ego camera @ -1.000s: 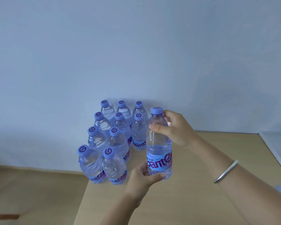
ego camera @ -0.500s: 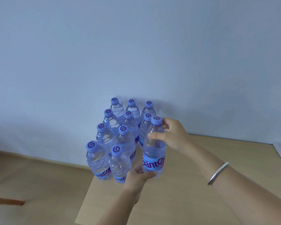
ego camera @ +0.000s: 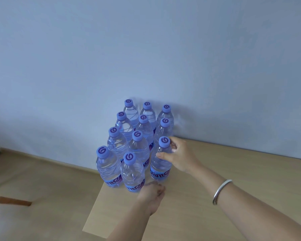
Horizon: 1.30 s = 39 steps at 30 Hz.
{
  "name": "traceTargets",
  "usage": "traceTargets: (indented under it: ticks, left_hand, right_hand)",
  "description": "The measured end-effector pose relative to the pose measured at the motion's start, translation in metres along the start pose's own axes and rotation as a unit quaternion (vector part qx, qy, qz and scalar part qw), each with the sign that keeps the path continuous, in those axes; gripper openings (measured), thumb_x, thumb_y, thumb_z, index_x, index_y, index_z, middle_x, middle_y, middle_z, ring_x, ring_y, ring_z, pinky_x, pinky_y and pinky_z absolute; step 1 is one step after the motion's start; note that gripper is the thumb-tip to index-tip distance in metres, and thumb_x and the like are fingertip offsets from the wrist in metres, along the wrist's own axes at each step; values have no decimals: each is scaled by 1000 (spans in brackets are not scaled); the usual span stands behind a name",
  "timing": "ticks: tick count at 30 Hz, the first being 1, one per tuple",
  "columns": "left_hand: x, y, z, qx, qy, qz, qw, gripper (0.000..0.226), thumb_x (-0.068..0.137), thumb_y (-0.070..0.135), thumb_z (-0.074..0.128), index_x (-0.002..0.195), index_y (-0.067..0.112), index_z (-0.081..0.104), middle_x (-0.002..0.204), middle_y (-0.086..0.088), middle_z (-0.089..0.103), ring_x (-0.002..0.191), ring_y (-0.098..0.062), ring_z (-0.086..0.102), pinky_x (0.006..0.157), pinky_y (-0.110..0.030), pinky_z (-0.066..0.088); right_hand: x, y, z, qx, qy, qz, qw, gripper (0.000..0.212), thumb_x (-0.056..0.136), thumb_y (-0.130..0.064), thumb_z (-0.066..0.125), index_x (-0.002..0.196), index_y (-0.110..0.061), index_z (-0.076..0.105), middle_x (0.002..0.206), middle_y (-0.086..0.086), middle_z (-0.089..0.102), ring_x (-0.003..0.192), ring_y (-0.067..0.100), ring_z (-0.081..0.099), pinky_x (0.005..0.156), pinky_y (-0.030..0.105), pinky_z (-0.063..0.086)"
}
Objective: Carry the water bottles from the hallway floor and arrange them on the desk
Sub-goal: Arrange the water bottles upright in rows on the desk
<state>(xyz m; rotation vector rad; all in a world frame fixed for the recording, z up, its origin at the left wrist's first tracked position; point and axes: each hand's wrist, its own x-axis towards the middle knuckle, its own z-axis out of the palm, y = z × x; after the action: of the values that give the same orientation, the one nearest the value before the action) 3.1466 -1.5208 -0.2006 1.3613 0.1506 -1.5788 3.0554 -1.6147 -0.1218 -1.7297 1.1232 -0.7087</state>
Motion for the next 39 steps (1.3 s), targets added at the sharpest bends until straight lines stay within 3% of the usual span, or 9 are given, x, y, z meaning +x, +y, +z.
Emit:
traceTargets:
  ticks: [6,11,16,20,23,27,33,36,39]
  left_hand:
    - [6,-1,0,-60,-18,-7,998,44,88,-22,33,130,-14,37,84,-17,47,73,-25,52,98,-39,40]
    - [7,6,5,-81,-36,-16,996,41,89,-20,35,129,-13,40,100,-18,49,83,-25,54,95,-39,42]
    - [10,10,12,-89,-42,-16,995,39,88,-20,36,125,-9,44,117,-20,46,87,-25,54,97,-38,41]
    - [12,11,12,-71,-42,-11,997,36,88,-19,37,119,-6,48,101,-18,51,83,-23,51,96,-38,42]
    - [11,11,12,-63,-46,-10,997,35,88,-19,35,117,-3,47,89,-15,51,76,-20,47,93,-36,43]
    - [2,6,13,37,-58,-7,998,43,90,-13,39,130,3,38,90,-9,51,76,-19,55,87,-33,45]
    - [-6,-10,31,217,-108,-28,970,43,90,-10,41,131,1,42,91,-6,57,76,-16,55,72,-29,45]
    - [-9,-26,52,347,-140,13,927,43,88,-9,45,129,2,45,97,-6,56,82,-15,54,82,-31,42]
    - [-17,-48,68,471,-170,60,864,40,87,-4,51,127,2,49,106,-8,55,93,-17,51,73,-24,43]
  right_hand:
    - [4,5,10,-22,-5,-12,1000,35,65,-29,82,96,-27,65,90,-11,68,91,13,62,89,33,50]
    - [10,7,6,-23,-13,-22,999,35,68,-26,81,98,-24,64,94,-7,69,93,18,63,90,38,50]
    - [15,9,3,-39,-15,-43,998,41,71,-26,80,107,-25,60,108,-6,58,104,16,57,94,30,46]
    - [14,5,4,-46,-19,-36,998,48,74,-25,78,116,-24,56,111,-5,49,106,14,52,96,26,42]
    - [9,3,2,-67,-25,-36,997,51,75,-28,77,120,-24,53,113,-10,46,107,7,46,91,13,34]
    - [-9,5,-24,-48,19,21,998,59,78,-36,72,129,-24,46,125,-9,46,116,3,44,96,20,32]
    - [-80,15,-112,-69,190,99,974,27,84,-17,68,109,-9,61,102,4,62,99,20,60,90,32,45]
    - [-129,14,-149,-110,252,117,954,22,85,-20,67,106,-14,63,99,-3,62,97,15,59,84,27,42]
    - [-179,17,-178,-154,318,125,927,22,85,-22,66,106,-17,63,101,-8,58,96,10,53,85,24,37]
